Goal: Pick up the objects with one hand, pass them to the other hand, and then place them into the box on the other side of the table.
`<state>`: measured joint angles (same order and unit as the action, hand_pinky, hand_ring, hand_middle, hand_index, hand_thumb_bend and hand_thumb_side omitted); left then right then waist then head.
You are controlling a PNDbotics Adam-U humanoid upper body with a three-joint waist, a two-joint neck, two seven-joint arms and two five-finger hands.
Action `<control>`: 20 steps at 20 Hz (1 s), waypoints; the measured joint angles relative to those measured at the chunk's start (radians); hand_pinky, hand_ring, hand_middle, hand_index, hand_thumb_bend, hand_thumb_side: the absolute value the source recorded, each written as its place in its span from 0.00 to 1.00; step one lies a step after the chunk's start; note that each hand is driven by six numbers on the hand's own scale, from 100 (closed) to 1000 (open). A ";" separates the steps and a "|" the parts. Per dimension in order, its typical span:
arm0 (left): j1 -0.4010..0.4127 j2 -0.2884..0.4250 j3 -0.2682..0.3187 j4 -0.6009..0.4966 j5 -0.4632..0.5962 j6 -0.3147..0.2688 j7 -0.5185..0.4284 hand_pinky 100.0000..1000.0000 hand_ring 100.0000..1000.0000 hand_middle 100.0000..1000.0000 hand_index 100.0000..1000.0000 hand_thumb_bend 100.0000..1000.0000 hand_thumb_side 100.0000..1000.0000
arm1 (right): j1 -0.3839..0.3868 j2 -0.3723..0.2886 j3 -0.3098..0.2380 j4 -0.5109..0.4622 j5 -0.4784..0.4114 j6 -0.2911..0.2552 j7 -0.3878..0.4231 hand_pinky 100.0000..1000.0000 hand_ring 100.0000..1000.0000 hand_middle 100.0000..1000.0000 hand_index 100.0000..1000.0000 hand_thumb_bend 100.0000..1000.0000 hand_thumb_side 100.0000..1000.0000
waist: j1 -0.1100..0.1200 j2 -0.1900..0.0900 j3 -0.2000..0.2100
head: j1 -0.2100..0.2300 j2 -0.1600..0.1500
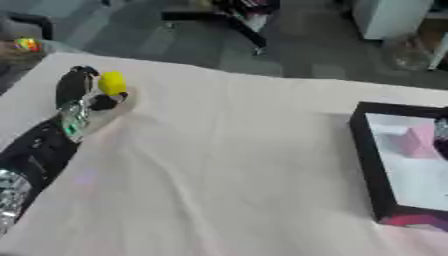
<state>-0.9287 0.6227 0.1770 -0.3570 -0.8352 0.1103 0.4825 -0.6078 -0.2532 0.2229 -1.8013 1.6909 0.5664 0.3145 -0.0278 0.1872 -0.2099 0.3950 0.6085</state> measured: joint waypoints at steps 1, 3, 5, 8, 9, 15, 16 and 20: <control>0.000 0.000 0.000 0.002 0.010 0.000 0.005 0.62 0.43 0.38 0.50 0.02 0.03 | 0.000 0.000 0.000 0.000 -0.003 0.002 -0.001 0.73 0.86 0.81 1.00 0.22 0.47 | -0.001 0.000 -0.001 | 0.000 -0.003; 0.000 0.000 0.001 0.005 0.034 0.003 0.031 0.56 0.33 0.25 0.37 0.00 0.09 | 0.000 0.000 0.000 0.000 -0.008 0.006 -0.002 0.74 0.86 0.81 1.00 0.22 0.47 | -0.003 0.001 -0.002 | 0.001 -0.005; 0.000 0.000 0.005 0.001 0.063 0.004 0.076 0.52 0.26 0.16 0.28 0.00 0.17 | 0.001 0.000 0.000 0.000 -0.013 0.010 -0.003 0.74 0.86 0.81 1.00 0.21 0.47 | -0.004 0.001 -0.002 | 0.001 -0.005; 0.002 0.000 0.009 -0.027 0.111 -0.019 0.132 0.51 0.24 0.12 0.25 0.00 0.19 | 0.001 0.000 0.000 0.001 -0.015 0.013 -0.006 0.74 0.86 0.80 1.00 0.21 0.47 | -0.002 0.001 0.002 | 0.001 -0.005; 0.004 0.000 0.009 -0.043 0.123 -0.031 0.138 0.51 0.24 0.11 0.24 0.00 0.19 | 0.002 0.000 0.000 0.001 -0.015 0.013 -0.007 0.73 0.86 0.80 1.00 0.21 0.47 | 0.000 0.001 0.005 | 0.000 -0.004; 0.020 0.002 -0.015 -0.208 0.182 -0.146 0.025 0.51 0.25 0.13 0.25 0.00 0.16 | 0.006 0.000 0.022 0.001 -0.016 -0.014 -0.007 0.78 0.86 0.81 1.00 0.22 0.45 | 0.010 -0.029 0.029 | -0.042 0.011; 0.025 0.003 -0.028 -0.243 0.199 -0.170 -0.017 0.52 0.25 0.13 0.25 0.00 0.15 | 0.006 0.000 0.031 0.001 -0.017 -0.026 -0.003 0.79 0.87 0.81 1.00 0.23 0.44 | 0.011 -0.038 0.034 | -0.057 0.016; 0.047 0.010 -0.125 -0.373 0.333 -0.264 -0.246 0.52 0.26 0.13 0.25 0.00 0.14 | -0.001 0.000 0.081 -0.011 -0.034 -0.093 0.023 0.90 0.87 0.83 1.00 0.31 0.38 | 0.016 -0.063 0.050 | -0.129 0.048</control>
<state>-0.8818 0.6327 0.0521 -0.7297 -0.5022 -0.1541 0.2368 -0.6092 -0.2530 0.3038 -1.8124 1.6570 0.4734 0.3374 -0.0120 0.1245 -0.1596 0.2656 0.6568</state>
